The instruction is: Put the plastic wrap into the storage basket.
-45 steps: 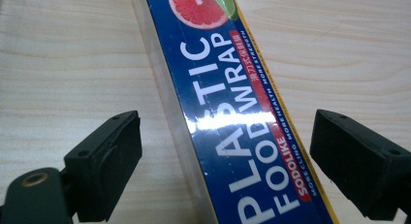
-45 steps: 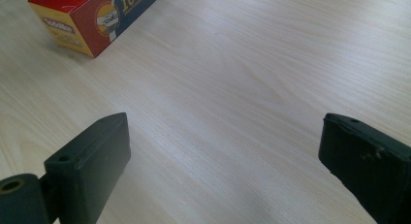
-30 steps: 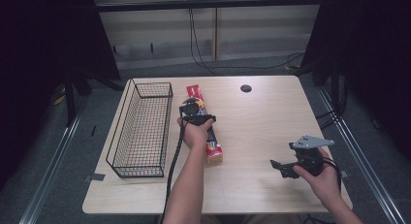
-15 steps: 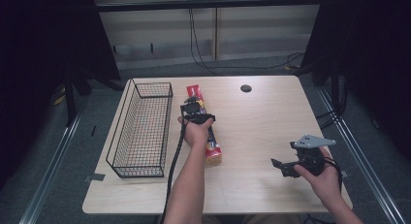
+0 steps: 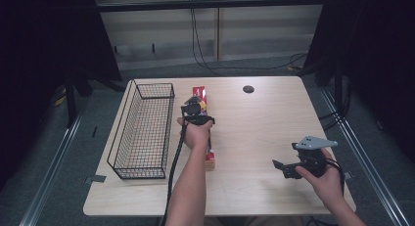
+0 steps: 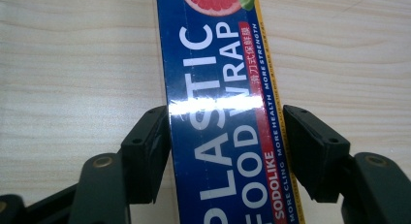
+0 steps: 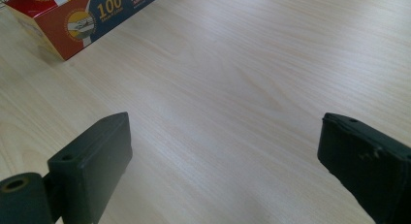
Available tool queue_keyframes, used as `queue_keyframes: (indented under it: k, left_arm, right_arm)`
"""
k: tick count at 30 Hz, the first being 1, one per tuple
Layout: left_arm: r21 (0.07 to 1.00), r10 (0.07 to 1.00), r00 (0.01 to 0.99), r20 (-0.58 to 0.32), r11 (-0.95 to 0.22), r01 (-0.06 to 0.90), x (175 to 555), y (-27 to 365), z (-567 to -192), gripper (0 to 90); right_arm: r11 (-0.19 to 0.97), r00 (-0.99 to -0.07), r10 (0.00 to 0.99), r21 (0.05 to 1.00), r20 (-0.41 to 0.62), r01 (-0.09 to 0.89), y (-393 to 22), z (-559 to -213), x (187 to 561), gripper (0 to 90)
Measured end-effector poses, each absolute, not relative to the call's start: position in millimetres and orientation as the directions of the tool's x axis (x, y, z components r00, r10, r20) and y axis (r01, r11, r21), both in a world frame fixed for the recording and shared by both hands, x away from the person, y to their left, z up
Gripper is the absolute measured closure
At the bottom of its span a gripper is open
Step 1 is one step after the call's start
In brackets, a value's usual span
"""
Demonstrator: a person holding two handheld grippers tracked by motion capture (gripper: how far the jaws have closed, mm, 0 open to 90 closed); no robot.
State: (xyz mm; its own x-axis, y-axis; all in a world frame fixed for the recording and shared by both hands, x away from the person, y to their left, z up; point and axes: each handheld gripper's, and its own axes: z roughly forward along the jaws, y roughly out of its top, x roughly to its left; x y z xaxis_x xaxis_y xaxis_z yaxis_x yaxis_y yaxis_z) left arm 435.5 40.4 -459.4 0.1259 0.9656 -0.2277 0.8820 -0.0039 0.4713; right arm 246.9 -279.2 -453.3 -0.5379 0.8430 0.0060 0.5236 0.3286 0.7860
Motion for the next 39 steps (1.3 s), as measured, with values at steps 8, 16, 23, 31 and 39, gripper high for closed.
queue_keyframes:
  k: [8,16,23,31,39]
  left_arm:
    - [0.475,0.968,0.126,-0.218,-0.008,0.880,442,39,-466,33.4]
    - [0.436,0.979,0.135,-0.150,-0.057,0.898,446,36,-458,39.9]
    - [0.383,0.976,0.182,-0.117,-0.125,0.915,443,43,-452,43.7]
    - [0.366,0.970,0.215,-0.117,-0.159,0.917,438,44,-435,44.3]
    - [0.380,0.962,0.238,-0.133,-0.172,0.909,433,47,-415,44.3]
  right_arm:
    - [0.331,-0.537,0.844,0.784,0.004,0.526,-280,-453,247,5.2]
    - [0.329,-0.539,0.843,0.784,0.008,0.526,-280,-453,247,5.2]
    - [0.328,-0.540,0.841,0.785,0.010,0.526,-280,-453,248,5.2]
    - [0.320,-0.537,0.843,0.787,0.017,0.527,-279,-454,249,5.2]
    - [0.321,-0.537,0.844,0.787,0.014,0.526,-279,-454,249,5.2]
